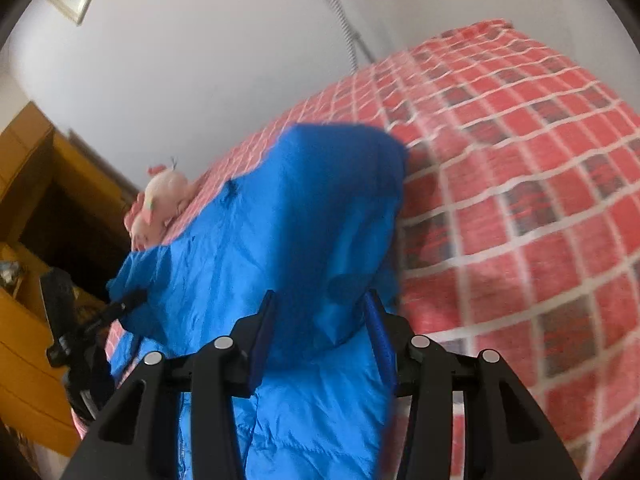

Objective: Fold large clothes

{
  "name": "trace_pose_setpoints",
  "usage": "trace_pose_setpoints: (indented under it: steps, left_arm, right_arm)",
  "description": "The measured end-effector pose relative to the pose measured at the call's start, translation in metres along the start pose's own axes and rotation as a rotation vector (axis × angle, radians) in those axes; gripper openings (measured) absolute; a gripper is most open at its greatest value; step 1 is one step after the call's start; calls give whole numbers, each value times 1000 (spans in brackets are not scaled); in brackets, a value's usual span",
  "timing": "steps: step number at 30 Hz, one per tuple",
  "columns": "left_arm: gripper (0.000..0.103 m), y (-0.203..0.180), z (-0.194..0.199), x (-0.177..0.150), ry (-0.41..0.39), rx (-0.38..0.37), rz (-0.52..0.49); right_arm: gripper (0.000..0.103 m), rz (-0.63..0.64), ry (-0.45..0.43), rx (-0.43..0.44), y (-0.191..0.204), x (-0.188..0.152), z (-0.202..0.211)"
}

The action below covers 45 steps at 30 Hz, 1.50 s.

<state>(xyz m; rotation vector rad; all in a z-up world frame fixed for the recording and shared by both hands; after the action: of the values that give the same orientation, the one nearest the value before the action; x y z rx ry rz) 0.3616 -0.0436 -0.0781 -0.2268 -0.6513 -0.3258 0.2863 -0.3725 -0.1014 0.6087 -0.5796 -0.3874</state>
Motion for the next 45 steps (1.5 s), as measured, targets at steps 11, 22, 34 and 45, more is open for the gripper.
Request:
trace_pose_setpoints:
  steps: [11,22,34,45]
  left_arm:
    - [39,65,-48,-25,136,61,79]
    - [54,54,26,8,-66,204,35]
    - [53,17,-52,-19,111,88,-85]
    - [56,18,-41,-22,95,62,-72]
  right_arm:
    - [38,61,81,-143,-5,-15,-49]
    - [43,146,37,-137,48,-8,-21]
    - [43,132,181,-222,50,-36,-84]
    - [51,168,133,-154,63,-39,-59]
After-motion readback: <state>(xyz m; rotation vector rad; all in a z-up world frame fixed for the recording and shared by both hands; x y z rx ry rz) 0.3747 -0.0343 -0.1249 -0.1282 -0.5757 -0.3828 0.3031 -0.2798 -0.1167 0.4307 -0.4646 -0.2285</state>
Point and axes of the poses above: each gripper's, at about its wrist camera, not at the fingertips, and z roughly against the way its jaws point, y to its left, x to its top, the point moved 9 cm from there along -z, roughly the way its jaws point, and after that the axes turned 10 degrees about -z, right-handed, at the moved point
